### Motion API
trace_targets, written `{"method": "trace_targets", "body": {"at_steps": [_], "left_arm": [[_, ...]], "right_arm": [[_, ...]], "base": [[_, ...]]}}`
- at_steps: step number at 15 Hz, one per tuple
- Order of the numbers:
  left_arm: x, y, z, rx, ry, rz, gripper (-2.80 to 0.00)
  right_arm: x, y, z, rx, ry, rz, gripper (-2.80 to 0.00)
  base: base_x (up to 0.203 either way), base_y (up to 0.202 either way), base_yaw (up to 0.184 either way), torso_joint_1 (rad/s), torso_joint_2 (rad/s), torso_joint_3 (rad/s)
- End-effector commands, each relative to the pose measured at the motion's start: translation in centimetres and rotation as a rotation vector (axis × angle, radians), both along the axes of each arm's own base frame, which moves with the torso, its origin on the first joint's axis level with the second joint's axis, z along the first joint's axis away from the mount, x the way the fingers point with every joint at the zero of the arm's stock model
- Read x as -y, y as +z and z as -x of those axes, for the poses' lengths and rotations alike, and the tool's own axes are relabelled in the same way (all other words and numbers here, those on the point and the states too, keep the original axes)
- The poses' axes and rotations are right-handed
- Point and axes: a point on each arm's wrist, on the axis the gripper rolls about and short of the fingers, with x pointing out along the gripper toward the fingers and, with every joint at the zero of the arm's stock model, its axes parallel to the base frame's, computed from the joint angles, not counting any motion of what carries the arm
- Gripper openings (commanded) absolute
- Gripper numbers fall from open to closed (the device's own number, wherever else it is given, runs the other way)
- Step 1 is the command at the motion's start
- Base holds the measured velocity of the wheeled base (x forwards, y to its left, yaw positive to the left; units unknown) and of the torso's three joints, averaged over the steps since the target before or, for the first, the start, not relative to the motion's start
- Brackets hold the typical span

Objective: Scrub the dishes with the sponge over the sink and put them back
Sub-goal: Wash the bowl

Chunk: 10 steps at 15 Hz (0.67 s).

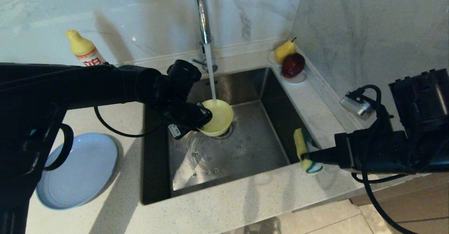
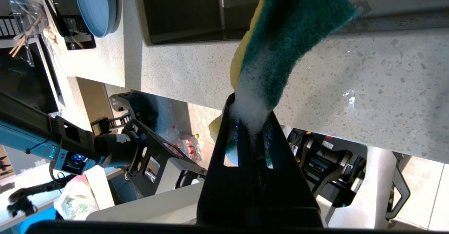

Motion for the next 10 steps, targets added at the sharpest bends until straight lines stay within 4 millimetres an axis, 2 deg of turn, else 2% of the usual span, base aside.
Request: {"method": "trace_targets", "body": {"at_steps": [1, 5, 7, 10], "left_arm": [[0.0, 0.2, 0.2, 0.003, 0.009, -0.005, -2.80], [-2.4, 1.6, 0.6, 0.074, 0.158, -0.120, -2.80], [-3.8, 2.6, 2.0, 0.103, 0.186, -0.191, -2.80], [-6.2, 5.3, 4.2, 0.212, 0.236, -0.251, -2.80]], "right_arm": [[0.0, 0.1, 0.1, 0.000, 0.000, -0.003, -2.80], [0.1, 0.1, 0.3, 0.003, 0.001, -0.004, -2.80], [0.2, 0.1, 0.3, 0.003, 0.001, -0.004, -2.80], [0.3, 0.4, 0.6, 0.011, 0.003, -0.007, -2.80]], "base": [[0.000, 0.000, 0.000, 0.000, 0.00, 0.000], [0.000, 0.000, 0.000, 0.000, 0.00, 0.000], [0.000, 0.000, 0.000, 0.000, 0.00, 0.000], [0.000, 0.000, 0.000, 0.000, 0.00, 0.000]]}}
